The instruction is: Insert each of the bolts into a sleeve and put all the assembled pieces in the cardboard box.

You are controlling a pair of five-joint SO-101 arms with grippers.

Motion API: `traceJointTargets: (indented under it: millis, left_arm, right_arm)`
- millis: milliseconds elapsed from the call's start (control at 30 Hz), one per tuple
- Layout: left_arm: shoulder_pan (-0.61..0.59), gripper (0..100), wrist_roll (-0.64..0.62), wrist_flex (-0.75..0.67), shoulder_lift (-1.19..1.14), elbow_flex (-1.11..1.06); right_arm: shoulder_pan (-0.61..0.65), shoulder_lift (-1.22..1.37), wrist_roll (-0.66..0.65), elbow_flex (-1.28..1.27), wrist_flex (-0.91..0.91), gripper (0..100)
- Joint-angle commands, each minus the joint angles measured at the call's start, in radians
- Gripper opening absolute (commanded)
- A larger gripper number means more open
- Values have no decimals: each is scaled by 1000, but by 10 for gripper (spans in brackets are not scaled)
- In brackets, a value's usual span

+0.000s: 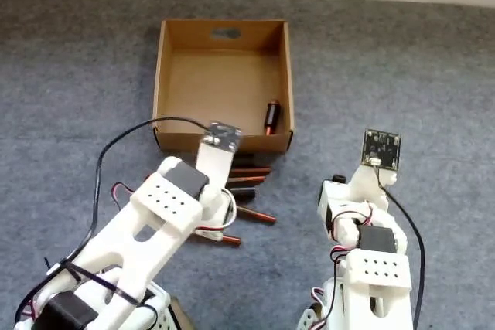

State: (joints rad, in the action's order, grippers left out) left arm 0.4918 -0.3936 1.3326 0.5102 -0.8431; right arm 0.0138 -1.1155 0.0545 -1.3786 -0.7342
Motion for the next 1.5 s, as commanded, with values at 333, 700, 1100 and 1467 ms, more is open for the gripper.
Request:
traceJointTargets:
  millis: [333, 700, 1100, 1467]
  left_arm:
    - [27, 120, -373, -242, -1, -176]
    - [-44, 120, -512, -287, -1, -219]
    - [-54, 120, -512, -296, 8, -214]
    - [-51, 116, -489, 123, -1, 87]
  right_arm:
    - [-13, -16, 2, 8, 21, 6]
    - [-13, -15, 2, 7, 21, 6]
    - [-13, -13, 2, 7, 19, 6]
    - [-13, -15, 2, 7, 19, 6]
